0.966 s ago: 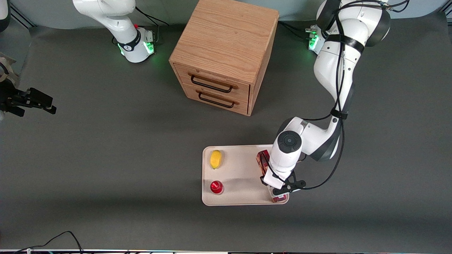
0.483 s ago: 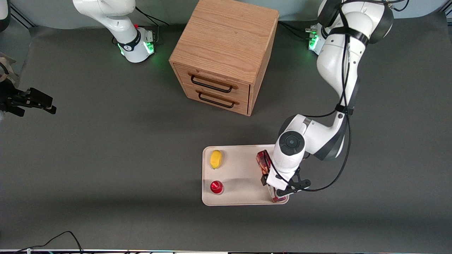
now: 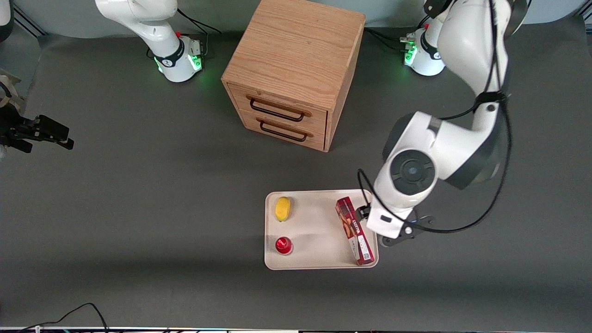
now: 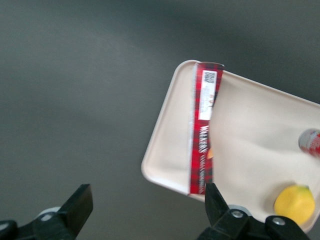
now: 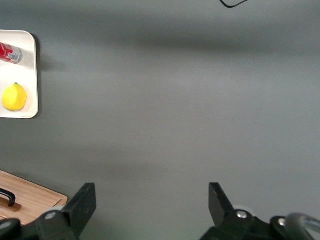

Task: Place red cookie box on tray

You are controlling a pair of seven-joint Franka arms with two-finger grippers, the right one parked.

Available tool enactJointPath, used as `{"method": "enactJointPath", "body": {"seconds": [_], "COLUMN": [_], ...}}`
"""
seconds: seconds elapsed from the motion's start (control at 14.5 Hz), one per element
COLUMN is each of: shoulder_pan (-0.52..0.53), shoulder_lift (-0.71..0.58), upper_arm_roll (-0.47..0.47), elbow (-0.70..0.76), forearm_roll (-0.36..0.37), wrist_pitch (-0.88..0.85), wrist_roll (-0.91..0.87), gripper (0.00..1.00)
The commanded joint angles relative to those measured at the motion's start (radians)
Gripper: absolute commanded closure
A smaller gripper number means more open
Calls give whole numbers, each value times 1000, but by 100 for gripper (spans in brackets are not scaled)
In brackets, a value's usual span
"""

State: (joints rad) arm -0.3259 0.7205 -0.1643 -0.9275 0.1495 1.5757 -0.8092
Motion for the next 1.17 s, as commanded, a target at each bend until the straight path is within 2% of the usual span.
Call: {"method": "enactJointPath", "body": {"seconds": [0.0,0.14,0.34,0.55,0.76,1.1], "shoulder_pan": [97,166,177,174,171,171], "shoulder_lift": [-169,-316,-510,-677,-711,-710], "upper_arm_roll": [-8,11,156,273,321,324], "elbow": [-139,-346,-604,-793,-788,-743], "forearm_roll": [-37,-41,-108,-108,-105,-140], "wrist_pitch": [-62,2,111,185,153,103], "wrist_roll": [180,325,552,746,762,769], "gripper": [0,0,0,0,0,0]}}
